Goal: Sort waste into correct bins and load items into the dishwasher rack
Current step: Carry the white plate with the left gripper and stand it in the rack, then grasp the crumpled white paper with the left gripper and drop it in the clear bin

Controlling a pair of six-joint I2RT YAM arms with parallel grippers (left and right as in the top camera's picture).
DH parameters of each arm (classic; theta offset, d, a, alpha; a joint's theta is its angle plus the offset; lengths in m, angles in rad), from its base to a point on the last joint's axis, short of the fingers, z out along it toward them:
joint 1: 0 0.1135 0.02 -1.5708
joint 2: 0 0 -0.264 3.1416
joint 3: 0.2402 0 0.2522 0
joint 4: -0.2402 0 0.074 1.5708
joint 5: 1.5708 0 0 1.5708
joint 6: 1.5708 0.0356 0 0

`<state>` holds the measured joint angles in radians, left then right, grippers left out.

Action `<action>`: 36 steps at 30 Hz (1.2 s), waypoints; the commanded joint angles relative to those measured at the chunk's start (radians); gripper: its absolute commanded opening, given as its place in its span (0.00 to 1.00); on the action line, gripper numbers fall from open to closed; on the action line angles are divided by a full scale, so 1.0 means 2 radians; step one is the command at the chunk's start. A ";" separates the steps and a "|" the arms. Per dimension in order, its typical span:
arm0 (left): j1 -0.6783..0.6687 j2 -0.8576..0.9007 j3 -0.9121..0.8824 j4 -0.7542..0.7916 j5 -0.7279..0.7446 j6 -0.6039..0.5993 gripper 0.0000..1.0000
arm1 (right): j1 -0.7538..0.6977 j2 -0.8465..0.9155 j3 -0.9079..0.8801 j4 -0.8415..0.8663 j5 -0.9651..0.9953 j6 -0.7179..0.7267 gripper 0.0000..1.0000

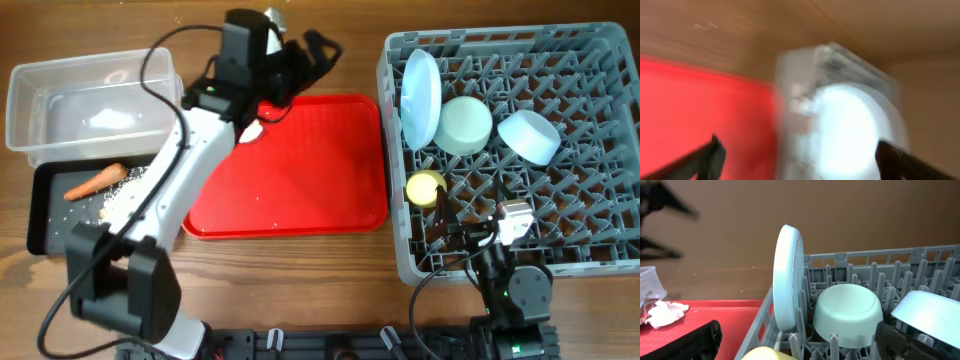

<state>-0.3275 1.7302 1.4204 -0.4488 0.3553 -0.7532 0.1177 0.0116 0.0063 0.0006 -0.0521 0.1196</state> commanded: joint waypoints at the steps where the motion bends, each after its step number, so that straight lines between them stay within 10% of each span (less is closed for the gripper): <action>1: 0.002 0.032 -0.007 -0.076 -0.184 0.176 0.91 | -0.002 -0.003 -0.001 0.001 -0.005 0.007 1.00; 12: 0.006 0.141 -0.007 -0.117 -0.385 0.186 0.78 | -0.002 -0.003 -0.001 0.001 -0.005 0.007 1.00; 19: 0.006 0.144 -0.004 -0.117 -0.322 0.186 0.04 | -0.002 -0.003 -0.001 0.001 -0.005 0.007 1.00; 23: 0.006 0.067 0.007 -0.168 -0.221 0.173 0.04 | -0.002 -0.003 -0.001 0.001 -0.005 0.007 1.00; 33: 0.081 -0.102 0.006 -0.204 -0.280 0.167 0.04 | -0.002 -0.003 -0.001 0.001 -0.005 0.007 1.00; 36: 0.090 -0.066 0.000 -0.200 -0.213 0.207 0.57 | -0.002 -0.003 -0.001 0.001 -0.005 0.007 1.00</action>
<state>-0.1623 1.5181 1.4376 -0.8539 -0.1799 -0.4004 0.1177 0.0116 0.0063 0.0002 -0.0521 0.1196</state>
